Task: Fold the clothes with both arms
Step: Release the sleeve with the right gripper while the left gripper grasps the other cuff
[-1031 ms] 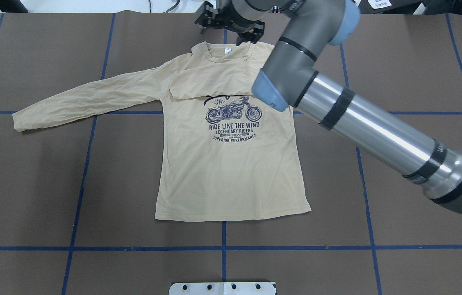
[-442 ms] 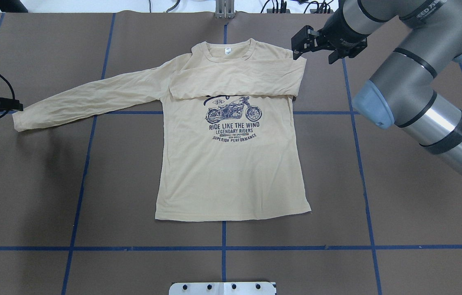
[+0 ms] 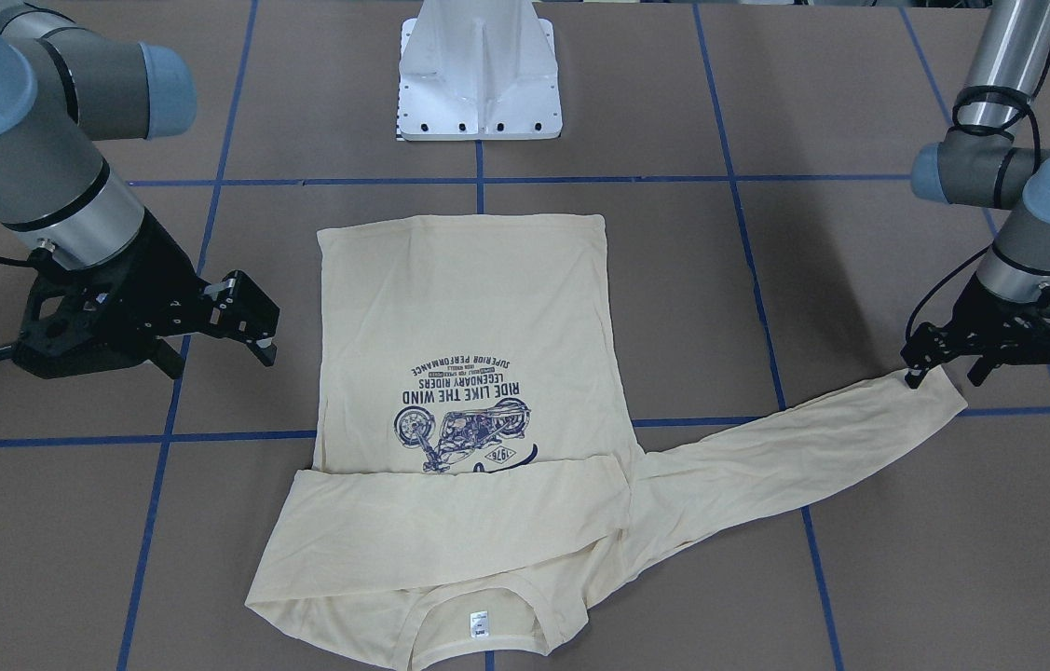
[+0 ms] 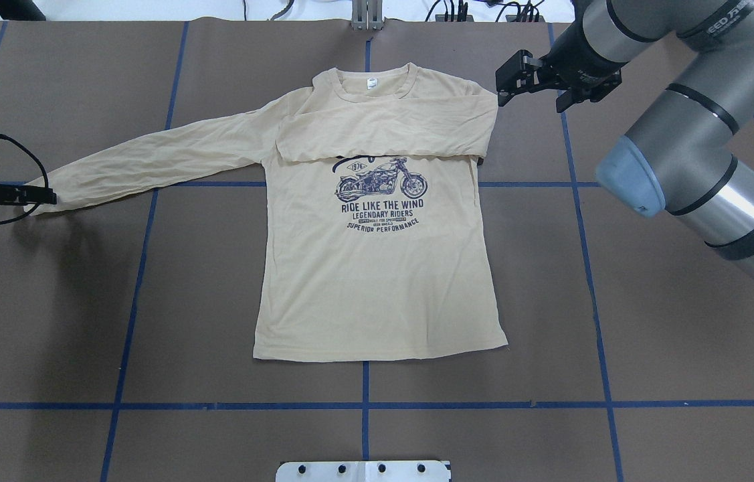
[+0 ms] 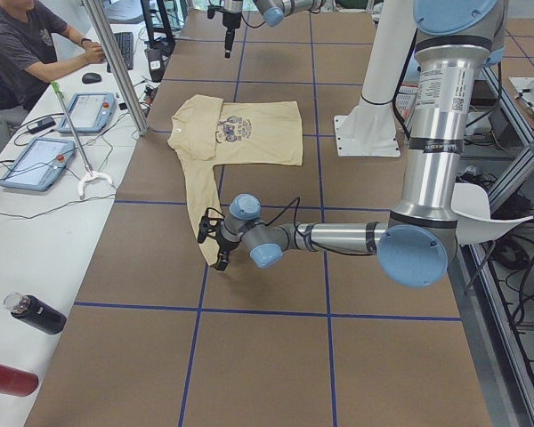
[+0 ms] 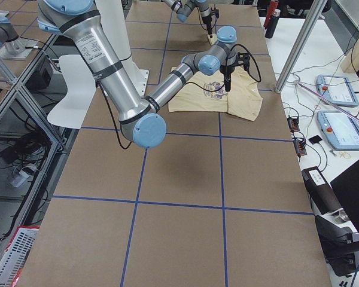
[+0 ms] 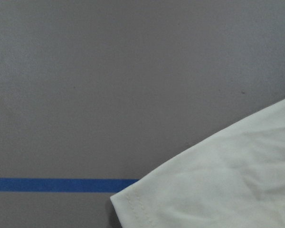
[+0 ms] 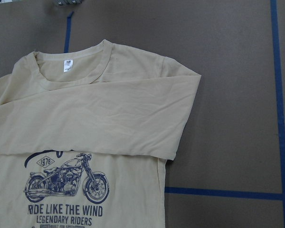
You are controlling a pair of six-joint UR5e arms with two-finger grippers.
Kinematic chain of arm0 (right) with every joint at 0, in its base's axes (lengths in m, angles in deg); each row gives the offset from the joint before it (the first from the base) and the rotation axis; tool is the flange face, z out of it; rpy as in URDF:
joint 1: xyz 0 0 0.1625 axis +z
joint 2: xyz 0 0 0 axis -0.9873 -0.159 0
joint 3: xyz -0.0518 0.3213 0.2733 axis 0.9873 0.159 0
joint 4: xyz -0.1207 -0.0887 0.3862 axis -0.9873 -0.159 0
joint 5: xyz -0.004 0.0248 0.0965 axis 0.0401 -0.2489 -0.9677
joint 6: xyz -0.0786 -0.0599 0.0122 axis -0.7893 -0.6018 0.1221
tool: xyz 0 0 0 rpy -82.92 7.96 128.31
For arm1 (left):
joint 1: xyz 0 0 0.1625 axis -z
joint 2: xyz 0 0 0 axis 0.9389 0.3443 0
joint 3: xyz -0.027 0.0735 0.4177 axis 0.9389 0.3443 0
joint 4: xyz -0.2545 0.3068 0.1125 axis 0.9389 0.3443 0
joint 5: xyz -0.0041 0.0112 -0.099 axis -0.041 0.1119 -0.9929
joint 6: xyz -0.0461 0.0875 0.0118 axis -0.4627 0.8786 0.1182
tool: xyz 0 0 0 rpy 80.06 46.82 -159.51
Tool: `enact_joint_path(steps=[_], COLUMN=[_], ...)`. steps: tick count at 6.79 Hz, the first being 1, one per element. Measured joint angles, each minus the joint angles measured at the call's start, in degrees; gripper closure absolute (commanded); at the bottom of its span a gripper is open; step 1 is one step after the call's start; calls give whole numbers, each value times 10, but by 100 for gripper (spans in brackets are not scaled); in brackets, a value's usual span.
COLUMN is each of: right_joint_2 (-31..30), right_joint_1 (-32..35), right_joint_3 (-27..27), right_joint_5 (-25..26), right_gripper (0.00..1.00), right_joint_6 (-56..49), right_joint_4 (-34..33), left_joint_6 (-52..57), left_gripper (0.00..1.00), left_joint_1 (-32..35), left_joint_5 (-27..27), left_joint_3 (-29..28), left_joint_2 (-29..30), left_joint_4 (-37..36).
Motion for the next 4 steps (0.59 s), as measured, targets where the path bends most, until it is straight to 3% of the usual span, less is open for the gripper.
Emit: enact_joint_path(steps=[1, 3, 4], right_joint_2=[0, 0, 0], right_joint_1=[0, 0, 0], right_joint_3=[-1, -1, -1], right_joint_5=[0, 0, 0], right_gripper=[0, 0, 0], right_joint_6=[0, 0, 0], right_joint_4=[0, 0, 0], left_joint_6=[0, 1, 1], left_gripper=[48, 93, 100], left_joint_1=[-1, -1, -1], left_joint_5=[1, 1, 0], left_joint_3=[-1, 1, 4], left_joint_2=[0, -1, -1], left_joint_4=[0, 0, -1])
